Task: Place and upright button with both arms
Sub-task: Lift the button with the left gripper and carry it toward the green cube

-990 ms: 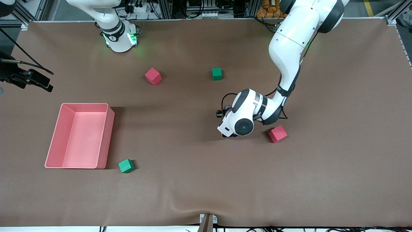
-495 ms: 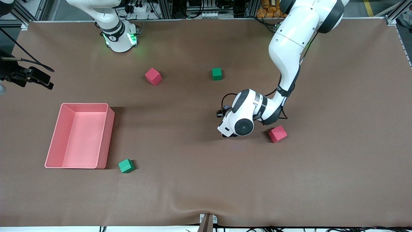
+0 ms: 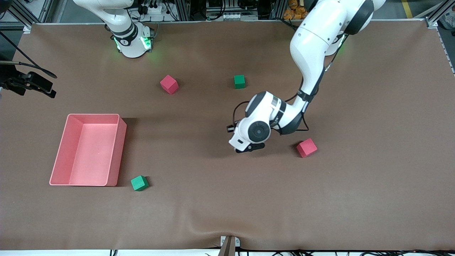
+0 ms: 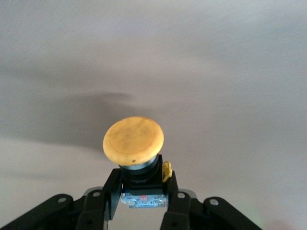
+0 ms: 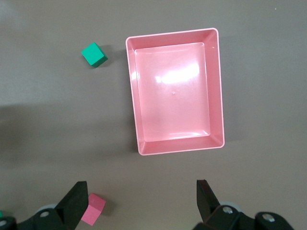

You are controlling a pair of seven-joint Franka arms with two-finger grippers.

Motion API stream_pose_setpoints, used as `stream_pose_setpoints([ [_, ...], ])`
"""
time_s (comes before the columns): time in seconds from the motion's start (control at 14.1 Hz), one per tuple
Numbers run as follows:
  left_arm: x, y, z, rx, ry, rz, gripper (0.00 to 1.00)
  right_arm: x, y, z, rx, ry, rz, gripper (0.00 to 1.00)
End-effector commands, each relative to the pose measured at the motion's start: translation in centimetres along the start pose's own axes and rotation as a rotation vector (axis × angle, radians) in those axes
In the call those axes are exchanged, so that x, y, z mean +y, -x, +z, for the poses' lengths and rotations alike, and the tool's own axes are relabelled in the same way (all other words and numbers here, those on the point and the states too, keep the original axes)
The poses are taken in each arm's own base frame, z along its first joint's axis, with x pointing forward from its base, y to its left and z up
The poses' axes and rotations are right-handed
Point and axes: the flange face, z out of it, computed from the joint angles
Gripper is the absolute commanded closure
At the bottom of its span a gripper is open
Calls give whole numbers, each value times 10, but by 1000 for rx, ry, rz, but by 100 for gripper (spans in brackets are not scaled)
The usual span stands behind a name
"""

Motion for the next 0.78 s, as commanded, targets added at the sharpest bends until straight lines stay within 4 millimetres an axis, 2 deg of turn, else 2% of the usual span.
stream_pose_setpoints([
  [0.0,31,13,-34,138,56,25,100,4,6,-7,-5,18,-16,0],
  [0.21,59,39,-54,271,80,82,100,6,5,-7,-1,19,-97,0],
  [0.49,97,90,-53,496,-13,189,100,7,6,-7,-7,20,-96,0],
  [0.71,118,129,-62,640,-57,222,100,8,6,-7,-10,22,-94,0],
])
